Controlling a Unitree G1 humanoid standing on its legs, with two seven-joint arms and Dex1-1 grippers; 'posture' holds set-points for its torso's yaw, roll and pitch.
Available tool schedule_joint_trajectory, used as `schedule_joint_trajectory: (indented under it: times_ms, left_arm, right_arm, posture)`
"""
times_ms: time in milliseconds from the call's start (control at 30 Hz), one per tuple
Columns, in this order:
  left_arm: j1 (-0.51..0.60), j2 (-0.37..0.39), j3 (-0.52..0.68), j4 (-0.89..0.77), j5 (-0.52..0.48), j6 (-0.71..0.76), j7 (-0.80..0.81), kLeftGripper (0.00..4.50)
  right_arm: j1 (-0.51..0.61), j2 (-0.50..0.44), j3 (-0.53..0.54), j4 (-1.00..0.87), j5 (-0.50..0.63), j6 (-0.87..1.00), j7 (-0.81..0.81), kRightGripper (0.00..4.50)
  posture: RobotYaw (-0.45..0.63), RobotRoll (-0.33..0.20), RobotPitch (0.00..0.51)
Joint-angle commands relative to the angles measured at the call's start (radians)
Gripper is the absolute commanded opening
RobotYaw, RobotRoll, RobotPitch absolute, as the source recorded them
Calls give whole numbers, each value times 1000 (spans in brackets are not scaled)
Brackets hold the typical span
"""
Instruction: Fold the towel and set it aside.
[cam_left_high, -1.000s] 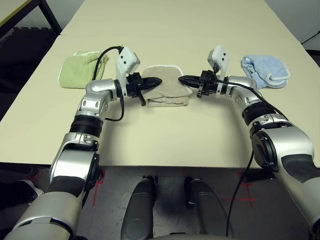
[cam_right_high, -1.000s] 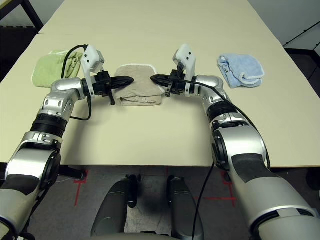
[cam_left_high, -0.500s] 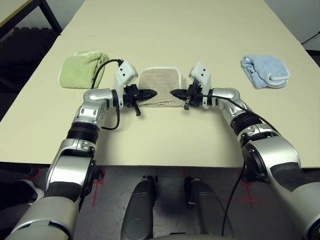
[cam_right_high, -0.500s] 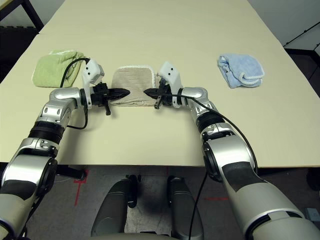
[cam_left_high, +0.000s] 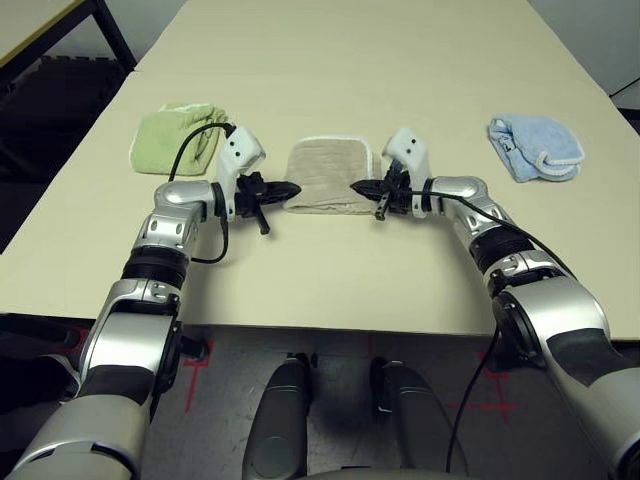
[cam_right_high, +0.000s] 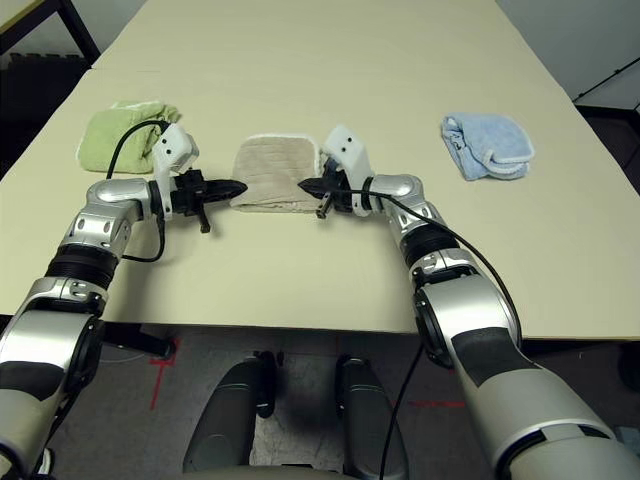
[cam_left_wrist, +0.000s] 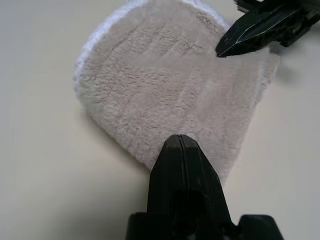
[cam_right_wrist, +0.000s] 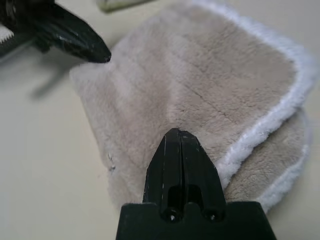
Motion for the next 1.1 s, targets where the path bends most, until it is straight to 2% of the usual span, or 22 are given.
schedule_joint_trajectory:
  times_ms: [33, 200, 500, 800, 1100]
  left_arm:
    - [-71, -7, 51, 7, -43, 27, 27, 39]
    - [-135, -73, 101, -3, -85, 98, 106, 39]
    - [-173, -201, 63, 141, -17, 73, 251, 39]
    - [-154, -185, 44, 279, 67, 53, 385, 39]
    - [-103, -183, 40, 304, 94, 37, 402, 39]
  right_arm:
    - [-61, 6, -61, -19, 66, 50, -41, 0]
    - [-122, 42, -63, 25, 33, 60, -239, 0]
    - [-191, 134, -32, 127, -31, 82, -453, 0]
    - [-157, 137, -7, 160, -99, 89, -547, 0]
    - [-55, 163, 39, 181, -158, 87, -581, 0]
  posture:
    - [56, 0, 177]
    - [65, 0, 179]
    - [58, 0, 182]
    - [41, 0, 179]
    - [28, 0, 184]
